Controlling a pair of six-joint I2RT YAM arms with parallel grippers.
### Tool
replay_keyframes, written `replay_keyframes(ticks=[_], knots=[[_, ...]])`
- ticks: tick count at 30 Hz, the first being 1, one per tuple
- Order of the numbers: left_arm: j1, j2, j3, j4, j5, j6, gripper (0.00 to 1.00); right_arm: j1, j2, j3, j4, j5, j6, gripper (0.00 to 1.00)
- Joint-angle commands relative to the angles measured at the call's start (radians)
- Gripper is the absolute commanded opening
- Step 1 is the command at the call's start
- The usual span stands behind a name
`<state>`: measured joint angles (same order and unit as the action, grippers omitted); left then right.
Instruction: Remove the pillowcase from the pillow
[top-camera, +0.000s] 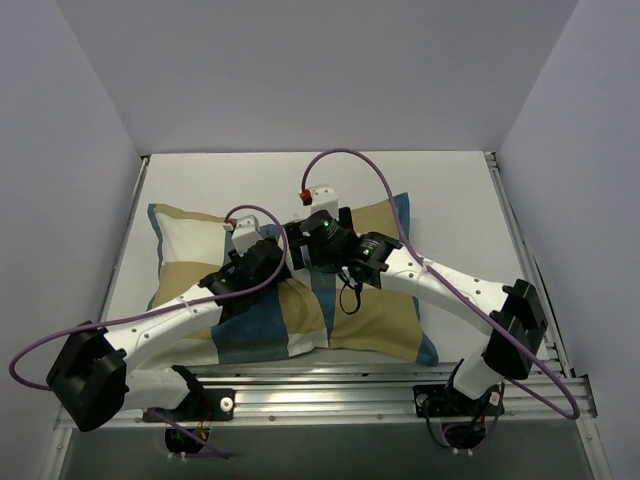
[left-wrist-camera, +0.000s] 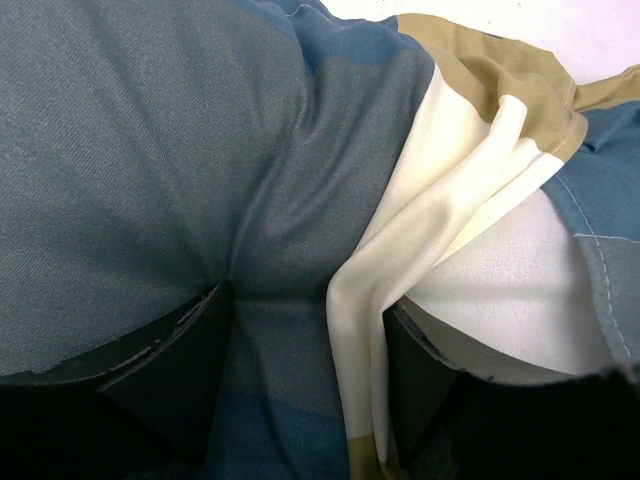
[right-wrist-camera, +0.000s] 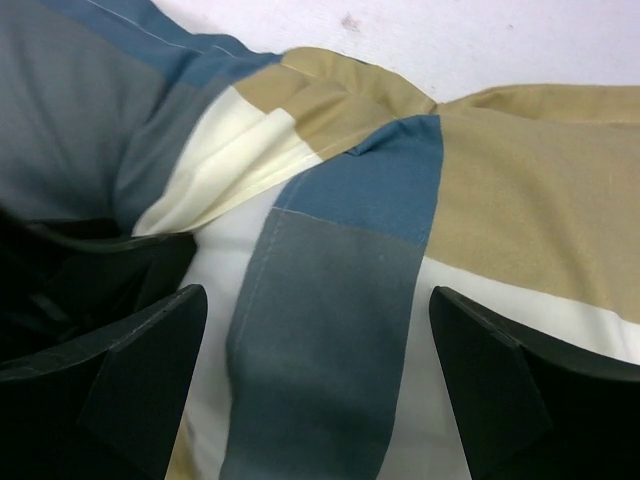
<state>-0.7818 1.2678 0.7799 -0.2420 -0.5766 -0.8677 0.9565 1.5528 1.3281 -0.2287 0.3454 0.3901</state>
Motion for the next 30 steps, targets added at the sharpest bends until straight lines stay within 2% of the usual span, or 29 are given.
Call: replay_keyframes(ticks=[1,7,10,14,19,25,27,28,29,30], knots=[[-0.005,0.018,-0.077,-0.151,0.15,-0.053,0.67,-0.001,0.056,0.008,-0.04,0.142,-0.005,0.88],[0.004,-0.015,-0.117,-0.155,0.147,-0.071,0.67,-0.039,0.131,-0.052,-0.142,0.34,0.068,0.83],[0.022,-0.024,-0.151,-0.135,0.175,-0.082,0.67,-0.12,0.099,-0.089,-0.198,0.377,0.125,0.77],[0.047,-0.038,-0.186,-0.115,0.201,-0.096,0.67,-0.28,-0.051,-0.17,-0.172,0.276,0.161,0.65],[0.07,-0.053,-0.206,-0.115,0.208,-0.096,0.66,-0.476,-0.146,-0.309,-0.063,0.101,0.208,0.6],[0.085,-0.077,-0.22,-0.12,0.216,-0.09,0.66,-0.538,-0.152,-0.426,0.078,-0.061,0.248,0.59],[0.084,-0.088,-0.211,-0.117,0.225,-0.068,0.66,-0.538,-0.139,-0.46,0.17,-0.141,0.208,0.46],[0.084,-0.091,-0.202,-0.114,0.228,-0.057,0.66,-0.539,-0.135,-0.469,0.202,-0.236,0.193,0.36],[0.082,-0.096,-0.193,-0.112,0.245,-0.039,0.66,-0.539,-0.131,-0.483,0.218,-0.284,0.181,0.17],[0.082,-0.11,-0.18,-0.109,0.257,0.004,0.69,-0.538,-0.129,-0.489,0.286,-0.324,0.164,0.1]])
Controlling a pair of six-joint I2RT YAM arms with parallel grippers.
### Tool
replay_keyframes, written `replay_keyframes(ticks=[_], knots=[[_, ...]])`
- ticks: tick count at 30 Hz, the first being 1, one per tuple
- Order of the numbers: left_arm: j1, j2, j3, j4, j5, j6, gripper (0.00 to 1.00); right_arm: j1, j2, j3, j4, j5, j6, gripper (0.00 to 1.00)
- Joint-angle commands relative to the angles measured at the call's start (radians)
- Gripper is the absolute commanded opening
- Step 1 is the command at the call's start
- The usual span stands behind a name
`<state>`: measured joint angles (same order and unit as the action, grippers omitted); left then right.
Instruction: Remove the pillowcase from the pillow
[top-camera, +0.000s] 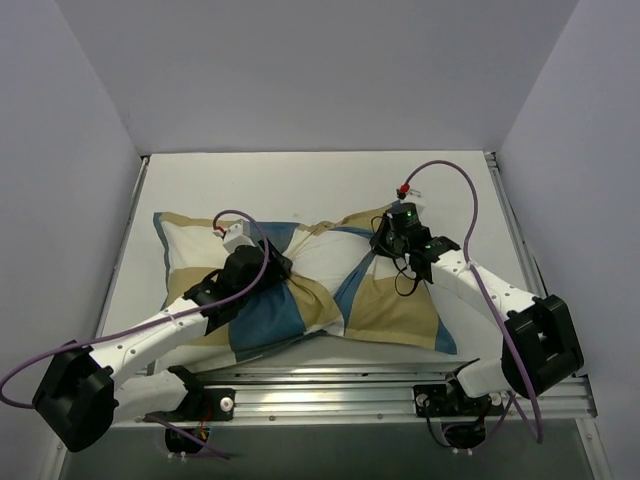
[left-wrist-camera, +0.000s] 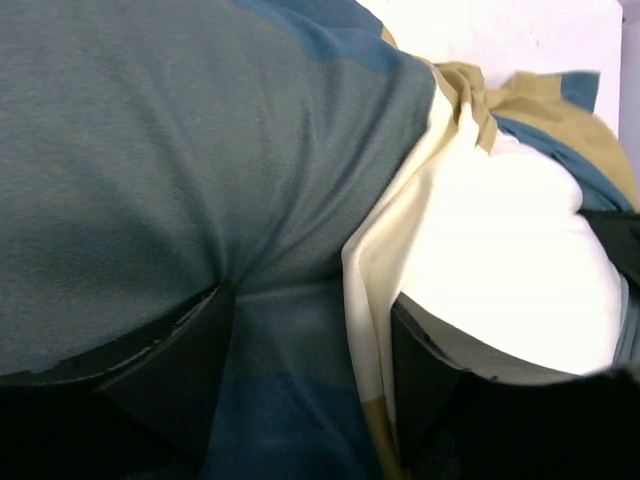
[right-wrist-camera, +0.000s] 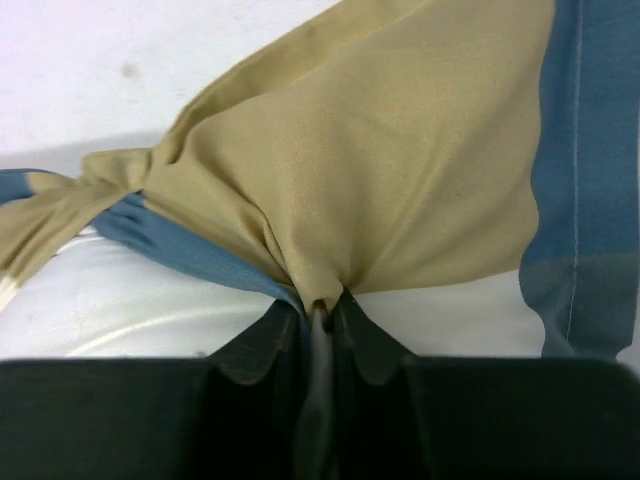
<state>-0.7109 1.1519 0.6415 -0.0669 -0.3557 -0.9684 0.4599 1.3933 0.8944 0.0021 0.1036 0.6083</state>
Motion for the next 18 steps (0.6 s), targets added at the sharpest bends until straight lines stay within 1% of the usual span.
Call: replay_keyframes(ticks=[1,2,3,5,7,8,9,10,11,12,13,14,18], knots=[[0.01,-0.001,-0.013,-0.277,0.05,0.132,0.7,-0.043,0.029,-0.06,0.077,-0.131,-0.064,0.05],[0.01,-0.012,0.006,-0.266,0.067,0.161,0.72,-0.041,0.026,-0.064,0.096,-0.195,-0.071,0.0],[0.008,-0.032,0.026,-0.261,0.104,0.222,0.75,-0.04,0.023,-0.069,0.128,-0.227,-0.079,0.0],[0.008,-0.052,0.098,-0.255,0.144,0.279,0.79,-0.038,0.003,-0.072,0.153,-0.304,-0.1,0.0],[0.007,-0.07,0.159,-0.251,0.211,0.373,0.85,-0.026,-0.013,-0.071,0.179,-0.335,-0.11,0.0],[0.002,-0.072,0.229,-0.255,0.233,0.407,0.87,-0.02,-0.028,-0.069,0.183,-0.347,-0.113,0.0],[-0.002,-0.066,0.266,-0.26,0.272,0.471,0.88,-0.004,-0.034,-0.061,0.184,-0.347,-0.114,0.0],[-0.007,-0.06,0.305,-0.266,0.288,0.503,0.92,0.006,-0.048,-0.06,0.184,-0.344,-0.117,0.0],[-0.015,-0.049,0.382,-0.28,0.302,0.535,0.93,0.014,-0.054,-0.057,0.185,-0.343,-0.123,0.0],[-0.027,-0.031,0.42,-0.284,0.317,0.595,0.93,0.026,-0.059,-0.055,0.187,-0.328,-0.125,0.0],[-0.033,-0.017,0.457,-0.29,0.354,0.623,0.93,0.049,-0.068,-0.051,0.185,-0.317,-0.127,0.0],[-0.038,0.0,0.527,-0.297,0.375,0.651,0.93,0.06,-0.071,-0.048,0.185,-0.309,-0.133,0.0],[-0.05,0.116,0.651,-0.31,0.501,0.804,0.93,0.1,-0.068,-0.04,0.182,-0.275,-0.143,0.0]])
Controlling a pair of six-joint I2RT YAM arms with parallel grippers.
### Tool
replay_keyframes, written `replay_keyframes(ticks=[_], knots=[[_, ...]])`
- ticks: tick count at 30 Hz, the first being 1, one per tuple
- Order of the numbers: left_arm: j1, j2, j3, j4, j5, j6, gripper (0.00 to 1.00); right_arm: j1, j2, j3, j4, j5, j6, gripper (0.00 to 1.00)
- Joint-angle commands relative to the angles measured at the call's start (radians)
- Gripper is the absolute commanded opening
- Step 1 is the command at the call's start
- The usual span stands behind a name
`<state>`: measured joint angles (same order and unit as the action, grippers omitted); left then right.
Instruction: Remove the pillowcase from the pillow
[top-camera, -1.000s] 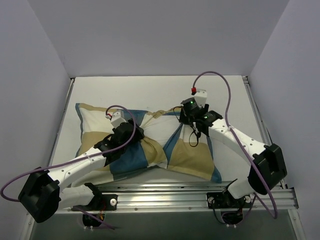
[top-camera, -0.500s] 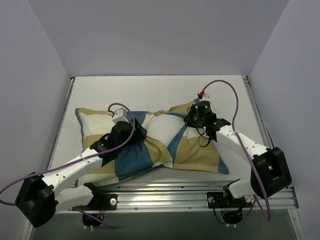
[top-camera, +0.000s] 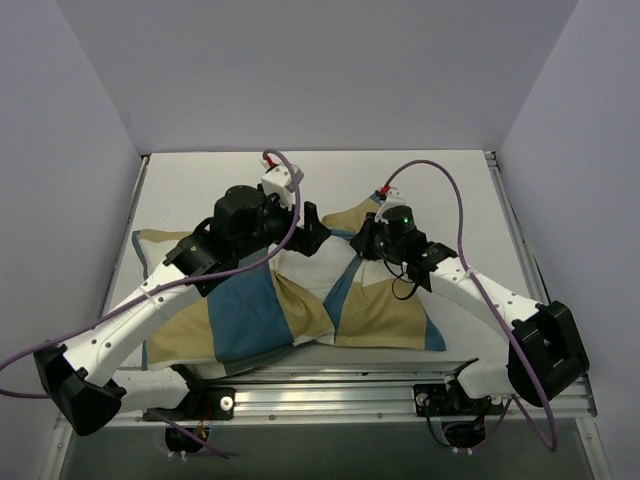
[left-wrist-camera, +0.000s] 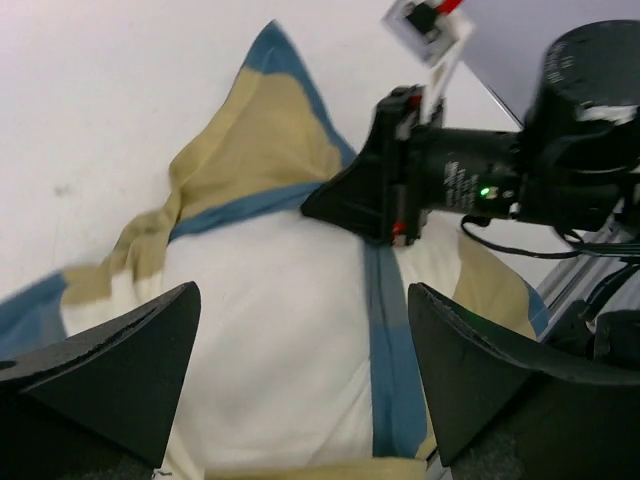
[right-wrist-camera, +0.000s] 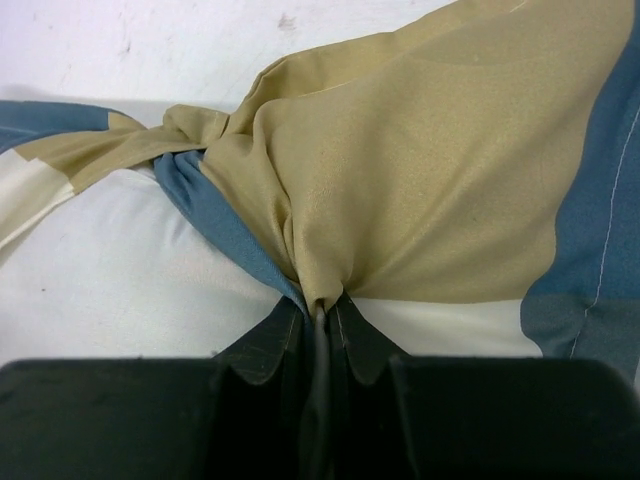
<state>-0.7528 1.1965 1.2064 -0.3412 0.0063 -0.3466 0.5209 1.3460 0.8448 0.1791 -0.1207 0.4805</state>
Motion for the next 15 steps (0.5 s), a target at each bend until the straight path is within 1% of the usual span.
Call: replay_keyframes(ticks=[1,2,3,6,11,12,15], knots=[[-0.01,0.096,0.103,-0.044,0.164,0.205,0.93,0.045,-0.018,0.01,0.005,-0.05,-0.017,0.0],[-0.01,0.121,0.12,-0.061,0.216,0.228,0.93,0.05,-0.018,0.013,0.005,-0.048,-0.017,0.0],[-0.008,0.167,0.142,-0.07,0.236,0.269,0.93,0.053,-0.021,0.014,0.003,-0.048,-0.019,0.0],[-0.008,0.25,0.156,-0.102,0.276,0.325,0.93,0.059,-0.027,0.022,0.005,-0.048,-0.026,0.0],[0.006,0.325,0.163,-0.143,0.282,0.344,0.93,0.068,-0.028,0.037,-0.004,-0.042,-0.048,0.0],[0.009,0.334,0.159,-0.144,0.281,0.38,0.93,0.068,-0.03,0.04,-0.004,-0.043,-0.051,0.0],[0.029,0.345,0.133,-0.124,0.281,0.399,0.95,0.076,-0.03,0.043,-0.003,-0.046,-0.059,0.0]])
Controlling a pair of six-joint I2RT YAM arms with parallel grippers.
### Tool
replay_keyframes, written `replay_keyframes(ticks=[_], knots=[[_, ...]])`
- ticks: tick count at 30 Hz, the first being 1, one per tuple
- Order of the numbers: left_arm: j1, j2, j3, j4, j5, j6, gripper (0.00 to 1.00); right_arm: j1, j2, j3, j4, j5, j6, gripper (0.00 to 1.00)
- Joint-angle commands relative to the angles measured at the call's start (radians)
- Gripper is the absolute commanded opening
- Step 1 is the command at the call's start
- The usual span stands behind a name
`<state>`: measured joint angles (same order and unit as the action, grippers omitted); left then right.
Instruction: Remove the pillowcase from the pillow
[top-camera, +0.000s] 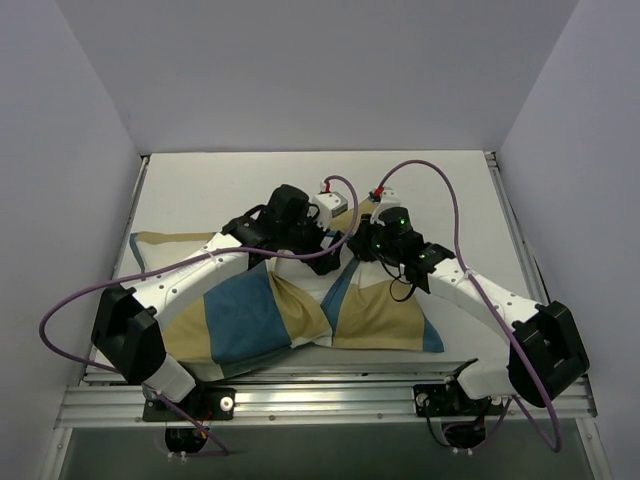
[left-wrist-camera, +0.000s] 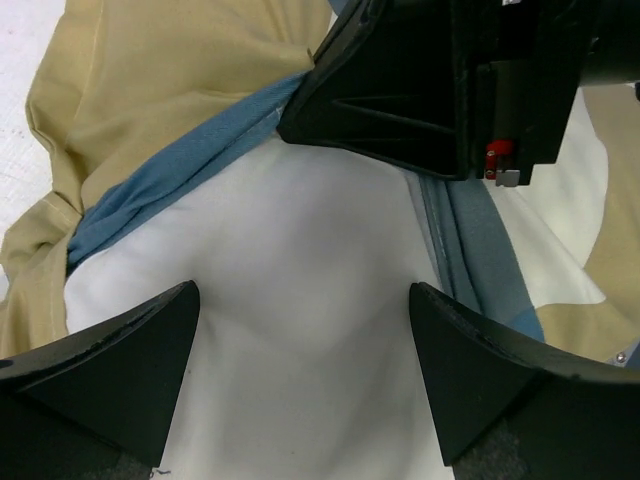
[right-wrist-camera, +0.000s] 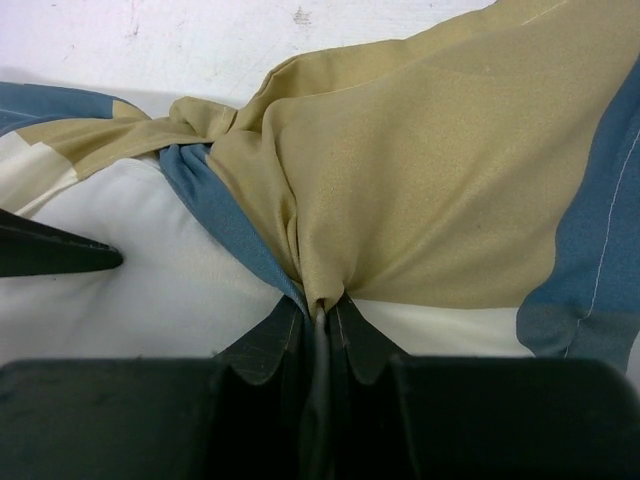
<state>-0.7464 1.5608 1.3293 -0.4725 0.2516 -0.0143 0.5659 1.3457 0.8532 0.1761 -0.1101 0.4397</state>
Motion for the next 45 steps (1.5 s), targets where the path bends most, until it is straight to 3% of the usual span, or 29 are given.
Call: replay_keyframes(ticks=[1,14,17,18,21,22,23,33,40,45], knots=[[0.027,-0.013,0.007,0.012,0.037,0.069,0.95,0.035,-0.031,0.035,0.0,-0.059,-0.021,0.0],[0.039,0.097,0.024,0.015,0.156,0.074,0.94,0.061,-0.033,0.046,0.0,-0.04,-0.038,0.0],[0.039,0.113,-0.019,0.049,0.193,0.034,0.79,0.063,-0.036,0.05,0.003,-0.036,-0.036,0.0],[0.039,0.114,-0.034,0.061,0.21,0.004,0.64,0.065,-0.034,0.052,0.003,-0.036,-0.036,0.0],[0.038,0.096,-0.094,0.106,0.224,-0.038,0.33,0.066,-0.029,0.053,0.003,-0.022,-0.035,0.03],[0.039,0.087,-0.116,0.118,0.23,-0.042,0.11,0.065,-0.026,0.053,0.002,-0.013,-0.033,0.04],[0.038,0.061,-0.127,0.126,0.23,-0.045,0.03,0.066,-0.028,0.055,-0.004,-0.002,-0.033,0.04],[0.021,-0.09,-0.245,0.141,0.227,-0.072,0.02,0.065,-0.01,0.139,-0.066,0.173,-0.041,0.27],[0.009,-0.131,-0.274,0.156,0.221,-0.088,0.02,0.068,0.058,0.208,-0.116,0.208,-0.047,0.21],[0.01,-0.159,-0.271,0.127,0.183,-0.079,0.02,0.068,0.061,0.234,-0.159,0.302,-0.042,0.24]])
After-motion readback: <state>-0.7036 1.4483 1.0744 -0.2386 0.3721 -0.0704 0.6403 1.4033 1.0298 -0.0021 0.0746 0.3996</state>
